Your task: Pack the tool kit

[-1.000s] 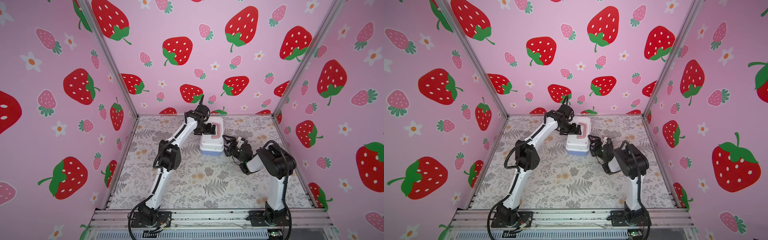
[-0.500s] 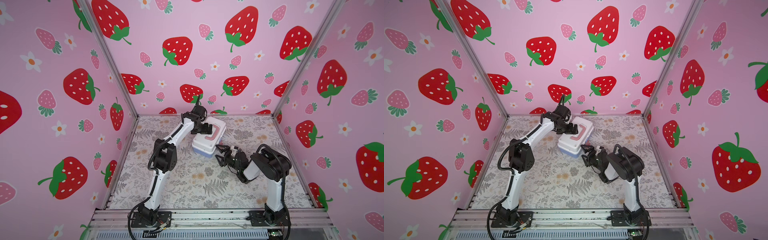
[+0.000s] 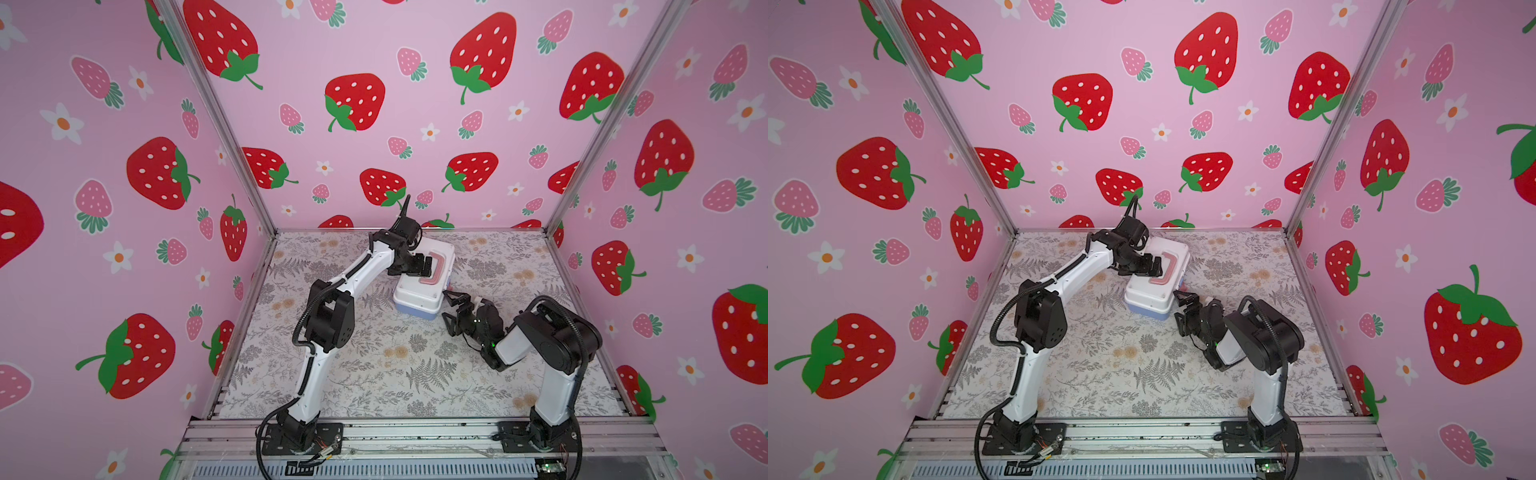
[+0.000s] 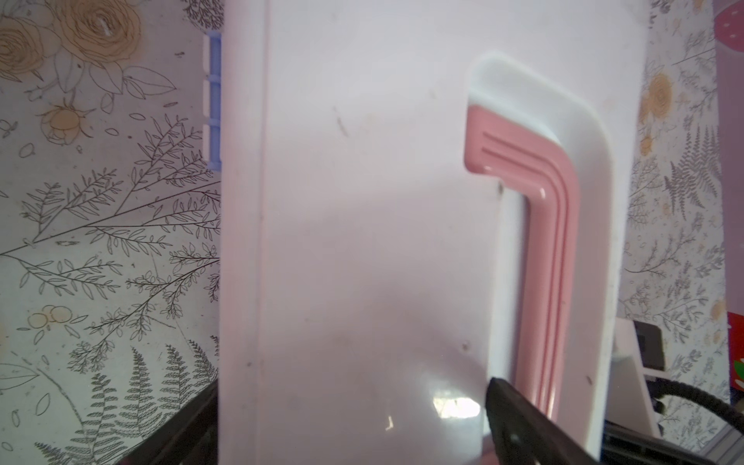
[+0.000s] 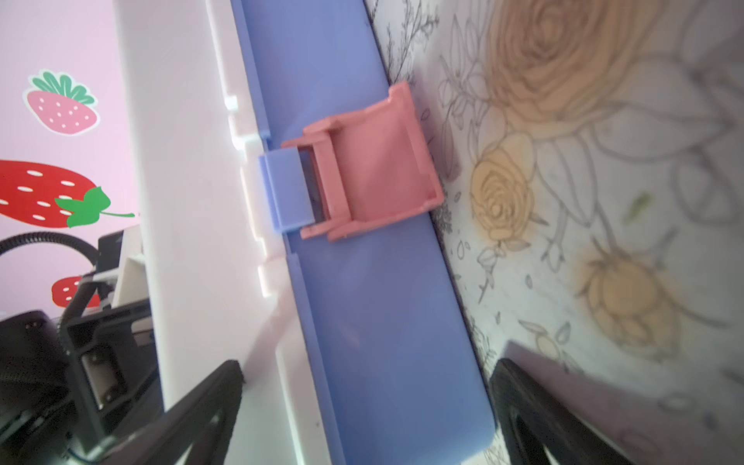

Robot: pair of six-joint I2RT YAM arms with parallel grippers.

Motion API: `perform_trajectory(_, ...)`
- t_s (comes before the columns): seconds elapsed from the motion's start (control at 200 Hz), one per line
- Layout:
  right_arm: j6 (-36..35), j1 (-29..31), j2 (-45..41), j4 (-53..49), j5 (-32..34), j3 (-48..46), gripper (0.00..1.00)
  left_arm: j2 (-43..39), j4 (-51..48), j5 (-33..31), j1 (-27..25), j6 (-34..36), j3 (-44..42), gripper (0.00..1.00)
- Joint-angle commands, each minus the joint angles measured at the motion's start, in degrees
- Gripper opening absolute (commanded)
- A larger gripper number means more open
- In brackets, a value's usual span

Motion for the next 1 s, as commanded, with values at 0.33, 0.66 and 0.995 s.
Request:
perform_trajectory(0.33,12.5,-3.1,7.2,-4.1,4.6,9.5,0.99,-3.5,3.2,4.5,-4.3,-4.6,-8.1,0.99)
perform_trajectory(0.66,12.6,-8.3,5.6,0.2,5.5,10.1,0.99,-7.6,8.4,5.0,-5.0,-6.5,-16.0,0.99)
perform_trajectory(0.995,6.7,-13.0,3.6,8.2,-0.6,8.5,0.90,-6.5,8.5,5.3,-4.9,-6.3,-15.6,0.99)
